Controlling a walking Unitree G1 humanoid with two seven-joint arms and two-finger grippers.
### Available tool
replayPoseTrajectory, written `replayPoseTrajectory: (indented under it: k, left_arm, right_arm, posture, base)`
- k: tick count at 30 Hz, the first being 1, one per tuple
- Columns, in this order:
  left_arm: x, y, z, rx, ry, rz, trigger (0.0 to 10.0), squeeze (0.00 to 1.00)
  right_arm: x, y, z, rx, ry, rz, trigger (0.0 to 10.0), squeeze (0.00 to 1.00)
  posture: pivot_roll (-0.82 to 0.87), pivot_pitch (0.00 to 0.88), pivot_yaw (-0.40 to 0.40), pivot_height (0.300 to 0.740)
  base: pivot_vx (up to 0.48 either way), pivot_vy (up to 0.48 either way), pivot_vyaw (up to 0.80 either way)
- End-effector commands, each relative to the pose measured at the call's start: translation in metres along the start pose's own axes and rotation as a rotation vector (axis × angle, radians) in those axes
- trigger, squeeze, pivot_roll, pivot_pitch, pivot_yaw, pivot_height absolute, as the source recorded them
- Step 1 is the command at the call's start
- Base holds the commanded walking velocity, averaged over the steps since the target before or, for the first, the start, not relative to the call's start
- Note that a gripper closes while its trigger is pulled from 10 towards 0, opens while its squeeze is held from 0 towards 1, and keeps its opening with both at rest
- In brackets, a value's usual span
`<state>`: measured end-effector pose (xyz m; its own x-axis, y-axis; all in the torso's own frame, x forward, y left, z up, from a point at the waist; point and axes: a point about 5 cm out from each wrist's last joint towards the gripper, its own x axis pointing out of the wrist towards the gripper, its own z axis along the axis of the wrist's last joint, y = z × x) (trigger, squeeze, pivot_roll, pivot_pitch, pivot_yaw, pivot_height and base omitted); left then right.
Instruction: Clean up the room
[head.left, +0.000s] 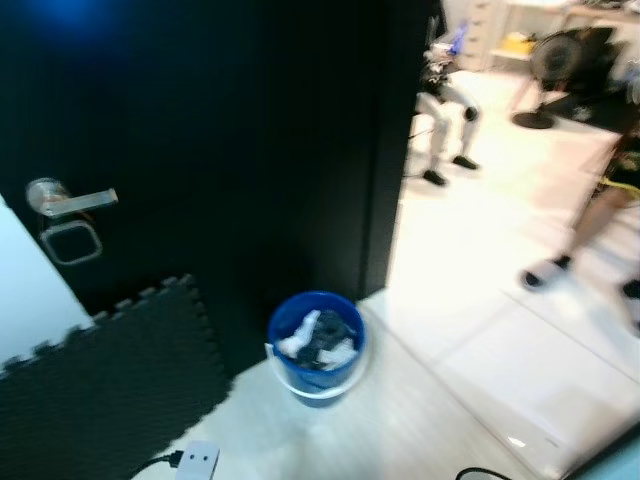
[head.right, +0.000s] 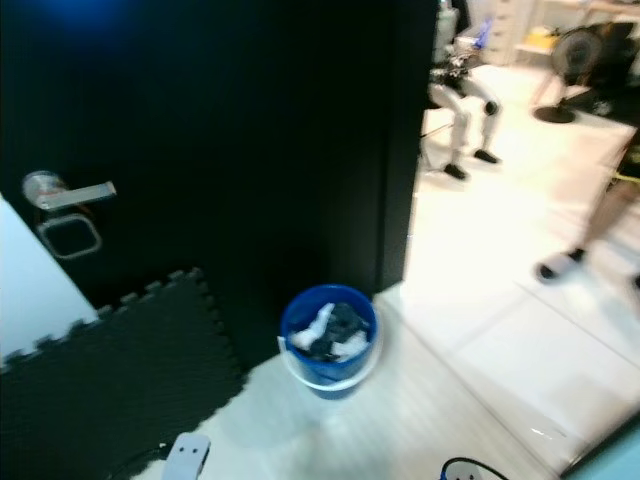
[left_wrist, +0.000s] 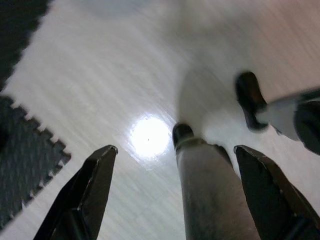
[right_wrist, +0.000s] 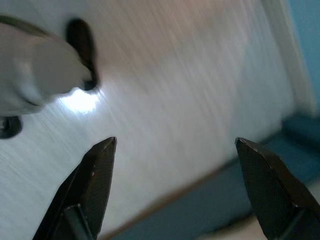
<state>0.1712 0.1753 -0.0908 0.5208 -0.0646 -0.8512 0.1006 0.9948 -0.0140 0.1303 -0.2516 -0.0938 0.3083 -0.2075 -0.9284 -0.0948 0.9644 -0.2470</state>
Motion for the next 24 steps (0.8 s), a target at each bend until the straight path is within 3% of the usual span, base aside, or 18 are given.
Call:
replayPoseTrajectory:
  k: [1,5,16,24]
  left_arm:
    - [-0.0009,0.0013,-0.0054,0.008,0.020,0.000,10.0,0.00]
    - [-0.0007,0.0004,-0.0045,0.009,0.017,-0.005,10.0,0.00]
    - [-0.0003,-0.0028,-0.0049,0.008,0.018,-0.012,10.0,0.00]
    - [-0.0027,0.0049,-0.0113,0.005,0.028,-0.005,10.0,0.00]
  right_arm:
    - [0.0004,0.0098,-0.0067,-0.009,0.026,0.025,10.0,0.00]
    - [0.0003,0.0088,-0.0063,-0.018,0.032,0.022,10.0,0.00]
    - [0.0001,0.0057,-0.0098,-0.036,0.070,-0.004,10.0,0.00]
    - [0.0000,0.0047,-0.0119,-0.039,0.079,-0.006,10.0,0.00]
  posture:
    - [-0.07,0.027,0.035,0.740]
    - [-0.07,0.026,0.036,0.740]
    - [-0.07,0.035,0.036,0.740]
    - [-0.07,0.038,0.036,0.740]
  base:
    - [0.000,0.000,-0.74]
    - [0.000,0.000,-0.74]
    - [-0.480,0.000,-0.73]
    - [-0.480,0.000,-0.74]
